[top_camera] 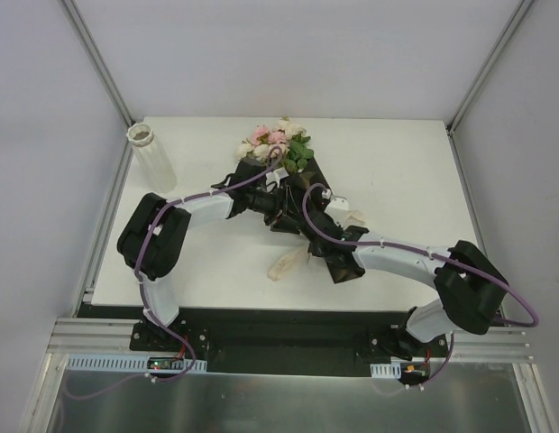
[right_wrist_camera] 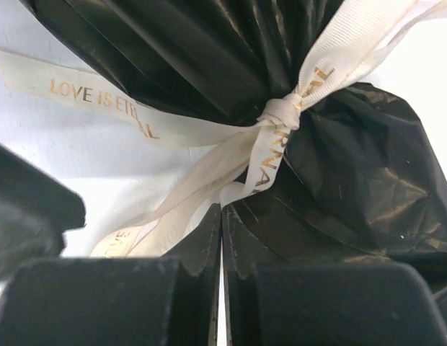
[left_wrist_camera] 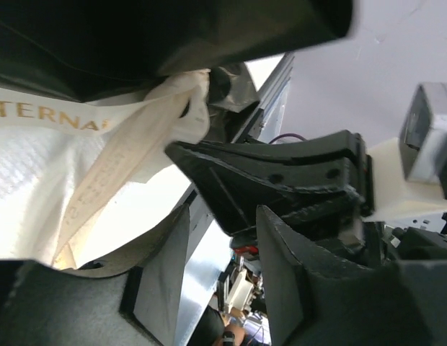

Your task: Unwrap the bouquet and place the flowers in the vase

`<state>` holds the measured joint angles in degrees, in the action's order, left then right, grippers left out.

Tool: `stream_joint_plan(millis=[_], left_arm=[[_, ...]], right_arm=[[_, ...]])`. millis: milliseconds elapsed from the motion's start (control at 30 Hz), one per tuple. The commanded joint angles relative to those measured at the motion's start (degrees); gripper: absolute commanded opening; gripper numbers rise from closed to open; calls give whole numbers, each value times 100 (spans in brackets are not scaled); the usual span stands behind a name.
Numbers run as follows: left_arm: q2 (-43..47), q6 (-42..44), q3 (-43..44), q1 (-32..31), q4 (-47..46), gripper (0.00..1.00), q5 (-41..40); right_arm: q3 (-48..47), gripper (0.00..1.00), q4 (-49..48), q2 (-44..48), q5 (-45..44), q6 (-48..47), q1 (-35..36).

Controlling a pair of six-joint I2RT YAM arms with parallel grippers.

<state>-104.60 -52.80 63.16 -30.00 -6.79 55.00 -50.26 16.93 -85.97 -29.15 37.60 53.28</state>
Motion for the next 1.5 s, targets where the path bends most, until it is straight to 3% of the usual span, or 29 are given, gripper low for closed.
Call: stream_joint_plan(millis=[0, 433, 1033, 1233, 1467], left_arm=[[-289, 173, 12, -172, 11, 39, -68], [-1186, 191, 83, -481, 213, 30, -402], [-1370, 305, 215, -481, 477, 31, -499], [-1379, 323, 232, -481, 529, 32, -508], [-1318, 402, 276, -472, 617, 32, -552]], right_arm=[[428, 1, -514, 607, -126, -104, -2], [702, 1, -1078, 1890, -522, -938, 201], [-527, 1, -454, 3912, -812, -1879, 201], [-1239, 1, -287, 4097, -785, -2319, 201], [-1284, 1, -260, 4176, -838, -2363, 201]])
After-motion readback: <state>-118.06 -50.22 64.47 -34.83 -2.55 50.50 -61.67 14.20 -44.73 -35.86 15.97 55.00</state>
